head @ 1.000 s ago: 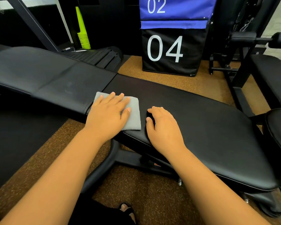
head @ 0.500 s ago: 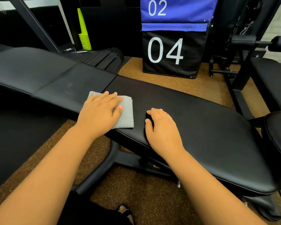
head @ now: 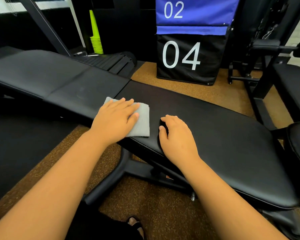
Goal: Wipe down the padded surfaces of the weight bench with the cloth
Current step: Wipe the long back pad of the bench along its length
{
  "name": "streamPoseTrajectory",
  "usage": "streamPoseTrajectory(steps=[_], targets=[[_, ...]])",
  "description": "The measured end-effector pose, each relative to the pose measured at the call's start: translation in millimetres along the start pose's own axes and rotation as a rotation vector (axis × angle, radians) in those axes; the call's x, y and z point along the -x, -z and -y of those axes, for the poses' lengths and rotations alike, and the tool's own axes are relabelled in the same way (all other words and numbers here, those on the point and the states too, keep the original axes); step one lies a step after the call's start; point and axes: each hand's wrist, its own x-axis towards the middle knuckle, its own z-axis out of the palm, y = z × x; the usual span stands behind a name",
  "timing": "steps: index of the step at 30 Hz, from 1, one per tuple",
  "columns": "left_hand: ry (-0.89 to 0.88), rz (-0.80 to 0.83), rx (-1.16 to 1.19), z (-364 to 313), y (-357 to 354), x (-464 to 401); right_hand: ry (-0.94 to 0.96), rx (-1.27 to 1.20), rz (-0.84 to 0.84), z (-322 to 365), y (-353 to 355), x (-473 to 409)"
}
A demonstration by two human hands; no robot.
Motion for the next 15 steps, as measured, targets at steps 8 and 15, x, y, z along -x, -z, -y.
streamPoseTrajectory(steps=[8,15], targets=[[-0.032,0.046,-0.037,-15.5,-3.8,2.3,-0.04,-0.002,0.031,-0.4,-0.5,2.7],[-0.044,-0.026,0.033,-31.0,-9.8,36.8,-0.013,-0.073,-0.095,-0.5,2.2,2.6]])
